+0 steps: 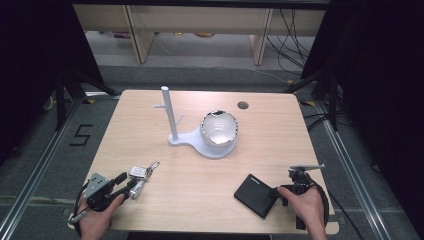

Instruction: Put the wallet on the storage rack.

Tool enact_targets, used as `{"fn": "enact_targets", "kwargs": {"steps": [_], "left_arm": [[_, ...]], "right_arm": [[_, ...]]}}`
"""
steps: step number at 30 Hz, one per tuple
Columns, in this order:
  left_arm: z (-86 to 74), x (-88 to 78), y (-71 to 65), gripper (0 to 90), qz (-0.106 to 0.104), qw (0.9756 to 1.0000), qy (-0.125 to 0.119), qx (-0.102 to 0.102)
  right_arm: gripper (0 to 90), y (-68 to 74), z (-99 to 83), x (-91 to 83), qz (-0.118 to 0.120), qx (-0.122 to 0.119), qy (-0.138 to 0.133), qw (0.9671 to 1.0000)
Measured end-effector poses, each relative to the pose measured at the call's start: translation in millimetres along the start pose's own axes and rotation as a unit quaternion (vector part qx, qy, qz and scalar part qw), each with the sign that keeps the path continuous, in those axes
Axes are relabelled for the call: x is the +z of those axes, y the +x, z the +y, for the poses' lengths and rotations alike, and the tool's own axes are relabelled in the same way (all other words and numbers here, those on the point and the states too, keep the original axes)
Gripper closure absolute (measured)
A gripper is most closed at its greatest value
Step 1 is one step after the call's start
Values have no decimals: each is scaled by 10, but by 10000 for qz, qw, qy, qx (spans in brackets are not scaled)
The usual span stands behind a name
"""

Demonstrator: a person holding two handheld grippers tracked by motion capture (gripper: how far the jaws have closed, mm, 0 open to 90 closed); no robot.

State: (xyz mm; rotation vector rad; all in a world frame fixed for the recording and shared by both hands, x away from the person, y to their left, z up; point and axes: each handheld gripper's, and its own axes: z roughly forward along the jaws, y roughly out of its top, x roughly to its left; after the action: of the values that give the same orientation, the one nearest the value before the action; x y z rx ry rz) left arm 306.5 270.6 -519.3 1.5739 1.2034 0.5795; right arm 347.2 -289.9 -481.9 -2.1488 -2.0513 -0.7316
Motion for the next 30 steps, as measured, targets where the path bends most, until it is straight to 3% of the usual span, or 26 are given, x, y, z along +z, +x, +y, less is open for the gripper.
{"fn": "enact_targets", "kwargs": {"steps": [1, 2, 3, 4, 5, 7, 8, 9, 11, 12, 13, 14, 15, 16, 17, 18, 20, 21, 23, 24, 25, 27, 28, 29, 30], "left_arm": [[0, 2, 3, 520, -19, 10000, -14, 6], [0, 0, 3, 520, -13, 10000, -9, 4], [0, 1, 4, 519, -22, 10000, -15, -6], [0, 1, 4, 519, -18, 10000, -10, 0], [0, 2, 5, 519, -18, 10000, -13, 3], [2, -1, 1, 519, 6, 10000, 9, 1], [2, -1, 0, 519, 5, 10000, 21, 12], [2, 0, -1, 518, 10, 10000, 25, 15], [1, 3, 2, 518, -3, 10000, 17, 19], [0, 4, 3, 518, -1, 10000, 4, 19], [0, 4, 3, 517, -1, 10000, 4, 19], [2, 1, 2, 517, 11, 10000, 29, 16], [2, 2, 2, 517, 11, 10000, 24, 15], [1, 6, 5, 517, -14, 10000, 12, 22], [2, 0, 2, 517, 15, 10000, 29, 10], [4, 2, 15, 517, -15, 10000, 20, 62], [7, 2, 23, 516, -25, 9999, 18, 99], [8, 0, 25, 516, -14, 10000, 12, 88], [7, -4, 32, 517, 1, 10000, 5, 88], [5, -3, 36, 516, -9, 10000, -18, 79], [6, -2, 37, 516, -7, 10000, -9, 84], [6, 0, 33, 516, -9, 10000, -11, 80], [6, 0, 33, 516, -9, 10000, -11, 80], [6, 3, 28, 516, -20, 10000, -22, 76], [6, 3, 28, 516, -20, 10000, -22, 76]], "right_arm": [[628, 58, 17, -22, 101, 557, 146, 9983], [628, 58, 17, -22, 101, 557, 146, 9983], [647, 8, 12, -28, 45, 337, 197, 9992], [647, 8, 12, -28, 45, 337, 197, 9992], [663, 21, 16, -19, 117, 606, 65, 9981], [674, -11, 3, -5, 186, 481, 63, 9986], [688, -42, 1, -14, 101, 305, 85, 9994], [718, -49, 20, -12, 213, 470, 34, 9987], [734, -46, 18, -17, 243, 481, 30, 9985], [769, -1, 20, -38, 225, 653, 66, 9976], [769, -1, 20, -38, 225, 653, 66, 9976], [775, 0, 23, -45, 238, 612, 96, 9978], [794, -25, 43, -36, 167, 224, 54, 9996], [794, -25, 43, -36, 167, 224, 54, 9996], [799, -25, 55, -47, 56, 63, 169, 9998], [805, 63, 88, -52, -29, 258, 276, 9993], [808, 93, 95, -38, -96, 285, 235, 9993], [811, 94, 114, -47, -175, 24, 258, 9995], [816, 149, 145, -50, -319, -106, 388, 9987], [817, 158, 147, -43, -407, -271, 278, 9984], [819, 257, 161, -67, -465, -113, 364, 9982], [821, 284, 197, -99, -659, -555, 388, 9955], [821, 284, 197, -99, -659, -555, 388, 9955], [823, 319, 238, -136, -718, -908, 348, 9927], [823, 343, 248, -156, -756, -954, 316, 9921]]}}
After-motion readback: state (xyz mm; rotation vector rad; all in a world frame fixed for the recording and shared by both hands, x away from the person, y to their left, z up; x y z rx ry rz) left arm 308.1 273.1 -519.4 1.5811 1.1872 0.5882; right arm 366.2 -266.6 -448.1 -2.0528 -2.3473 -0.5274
